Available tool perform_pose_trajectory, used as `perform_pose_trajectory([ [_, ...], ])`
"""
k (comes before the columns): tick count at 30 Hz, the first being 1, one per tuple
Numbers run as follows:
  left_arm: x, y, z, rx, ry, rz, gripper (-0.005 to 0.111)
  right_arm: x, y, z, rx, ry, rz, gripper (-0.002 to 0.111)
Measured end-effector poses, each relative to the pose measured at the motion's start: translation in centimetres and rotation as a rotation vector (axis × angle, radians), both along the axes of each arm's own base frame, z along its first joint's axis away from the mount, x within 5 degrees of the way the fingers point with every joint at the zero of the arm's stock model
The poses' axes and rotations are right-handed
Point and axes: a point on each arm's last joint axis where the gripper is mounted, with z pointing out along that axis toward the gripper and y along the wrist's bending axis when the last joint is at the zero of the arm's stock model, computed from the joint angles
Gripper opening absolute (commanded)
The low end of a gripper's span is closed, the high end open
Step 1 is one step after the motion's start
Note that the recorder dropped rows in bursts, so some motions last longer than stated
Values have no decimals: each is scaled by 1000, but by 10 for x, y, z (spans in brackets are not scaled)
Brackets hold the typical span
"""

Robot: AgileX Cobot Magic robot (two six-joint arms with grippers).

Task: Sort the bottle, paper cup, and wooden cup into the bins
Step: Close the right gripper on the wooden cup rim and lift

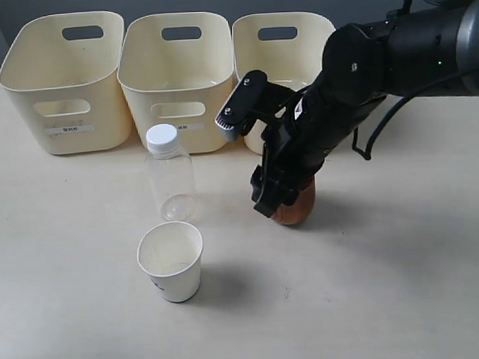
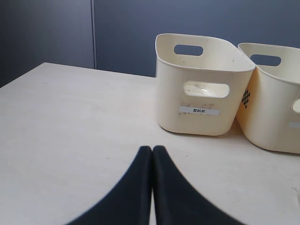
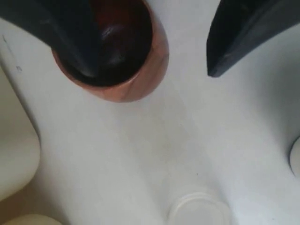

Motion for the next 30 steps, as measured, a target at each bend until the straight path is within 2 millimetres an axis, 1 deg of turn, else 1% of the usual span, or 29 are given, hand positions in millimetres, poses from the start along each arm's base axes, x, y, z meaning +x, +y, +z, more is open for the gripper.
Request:
perform_pose_trajectory([
  [8,0,0,0,0,0,0,0,4,1,-16,-30,15,5,62],
  [15,0,0,0,0,0,0,0,8,-2,-17,-59,-15,-24,62],
  [19,0,0,0,0,0,0,0,8,-2,-25,-84,11,-32,61],
  [20,0,0,0,0,0,0,0,8,-2,-28,-89,19,-32,55],
  [21,0,0,0,0,0,0,0,9,-2,-32,-97,27,-33,45],
  [23,0,0,0,0,0,0,0,9,-2,-36,-111,36,-27,2],
  [28,0,0,0,0,0,0,0,10,-4,-36,-139,15,-5,2],
  [29,0,0,0,0,0,0,0,10,-4,-34,-137,11,-6,1],
  [30,0,0,0,0,0,0,0,9,-5,-28,-129,-5,-6,0],
])
